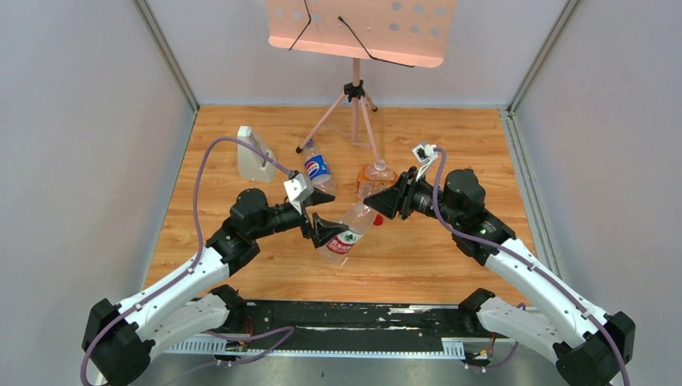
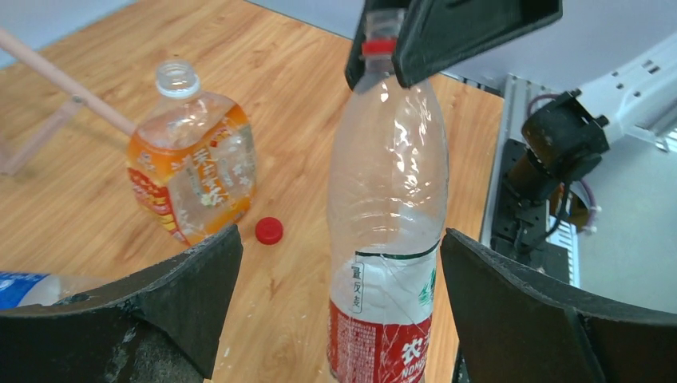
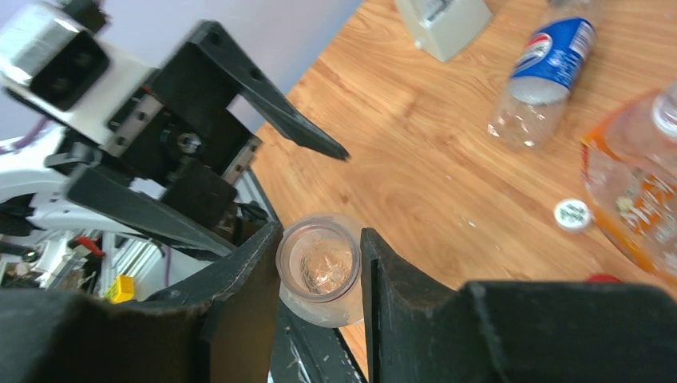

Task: Unscrew the bottle caps

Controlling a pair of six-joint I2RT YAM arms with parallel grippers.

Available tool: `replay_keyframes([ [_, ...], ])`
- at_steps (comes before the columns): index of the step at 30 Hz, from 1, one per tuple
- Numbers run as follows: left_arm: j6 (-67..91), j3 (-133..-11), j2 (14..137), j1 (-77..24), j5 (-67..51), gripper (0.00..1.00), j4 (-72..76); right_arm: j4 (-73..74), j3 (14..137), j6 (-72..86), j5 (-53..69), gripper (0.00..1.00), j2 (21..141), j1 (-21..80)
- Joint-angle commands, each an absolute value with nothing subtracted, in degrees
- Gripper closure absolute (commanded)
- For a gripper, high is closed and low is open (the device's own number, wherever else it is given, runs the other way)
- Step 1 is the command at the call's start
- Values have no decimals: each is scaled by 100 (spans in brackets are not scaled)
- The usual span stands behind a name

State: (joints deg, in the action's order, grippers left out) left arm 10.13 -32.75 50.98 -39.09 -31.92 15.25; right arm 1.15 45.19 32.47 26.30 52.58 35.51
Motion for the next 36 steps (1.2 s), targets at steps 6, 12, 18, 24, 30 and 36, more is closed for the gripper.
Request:
replay_keyframes([
  [6, 1226, -3380, 4556, -3911, -1451, 0, 1200, 1237, 4738, 2679, 654, 94, 4711, 3568],
  [12, 1345, -3367, 4226, -3911, -641, 0, 925, 1723, 4916, 2217, -882, 94, 4650, 3560],
  [18, 1447, -3316, 3992, -3911, -158, 0, 786, 1952, 5223, 1891, -1673, 95, 4864, 3560],
  [24, 1528, -3296, 3986, -3911, -28, 0, 747, 1987, 5417, 1609, -2143, 95, 5123, 3550],
  [30, 1571, -3296, 4043, -3911, -18, 0, 695, 2081, 5561, 1314, -2472, 95, 5407, 3535],
  [36, 1590, -3284, 4052, -3911, 196, 0, 674, 2048, 5662, 1190, -2490, 95, 5792, 3408],
])
